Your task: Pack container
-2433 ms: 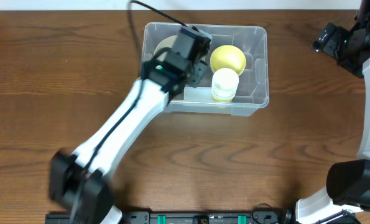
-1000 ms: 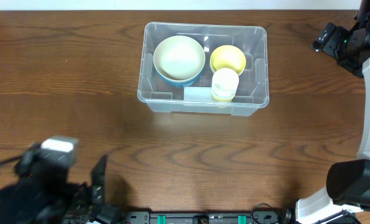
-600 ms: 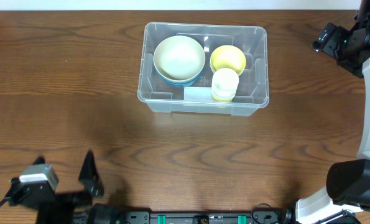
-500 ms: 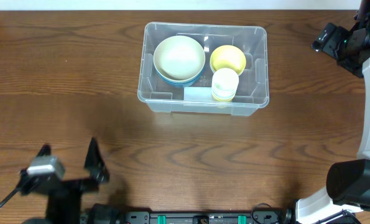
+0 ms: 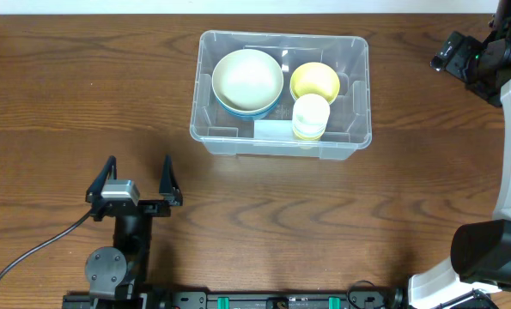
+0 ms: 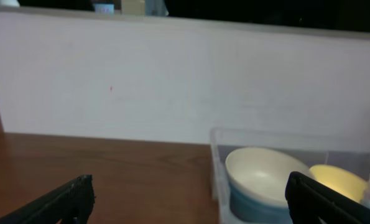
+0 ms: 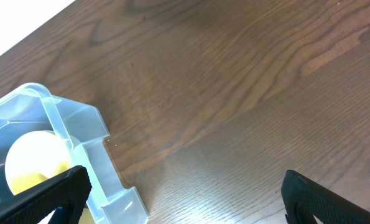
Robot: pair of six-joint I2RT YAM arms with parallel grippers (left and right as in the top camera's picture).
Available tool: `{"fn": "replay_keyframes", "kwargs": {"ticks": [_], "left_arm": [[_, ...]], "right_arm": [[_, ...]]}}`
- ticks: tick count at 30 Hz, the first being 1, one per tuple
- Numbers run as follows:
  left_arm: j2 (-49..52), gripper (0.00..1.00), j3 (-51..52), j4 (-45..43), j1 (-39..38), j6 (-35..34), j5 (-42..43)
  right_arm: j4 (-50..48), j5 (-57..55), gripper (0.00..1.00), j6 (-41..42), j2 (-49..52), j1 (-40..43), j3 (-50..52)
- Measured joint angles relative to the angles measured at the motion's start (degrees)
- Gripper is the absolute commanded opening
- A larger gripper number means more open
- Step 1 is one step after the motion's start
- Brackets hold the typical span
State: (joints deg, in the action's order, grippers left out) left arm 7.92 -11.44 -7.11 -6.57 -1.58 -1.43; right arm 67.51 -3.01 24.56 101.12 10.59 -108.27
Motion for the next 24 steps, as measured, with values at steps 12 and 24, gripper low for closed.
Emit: {"fn": "replay_keyframes", "kwargs": {"ticks": [12,24], "left_arm": [[-7.34,0.98,7.69,-0.59,1.95,1.38,1.51],[-7.34,0.98,10.36,8.61,2.03,3.37,2.32]], "right_arm": [[0.0,0.0,0.99,0.0,0.0,0.0,0.0],[0.0,0.0,0.99,0.0,0.0,0.0,0.0]]}}
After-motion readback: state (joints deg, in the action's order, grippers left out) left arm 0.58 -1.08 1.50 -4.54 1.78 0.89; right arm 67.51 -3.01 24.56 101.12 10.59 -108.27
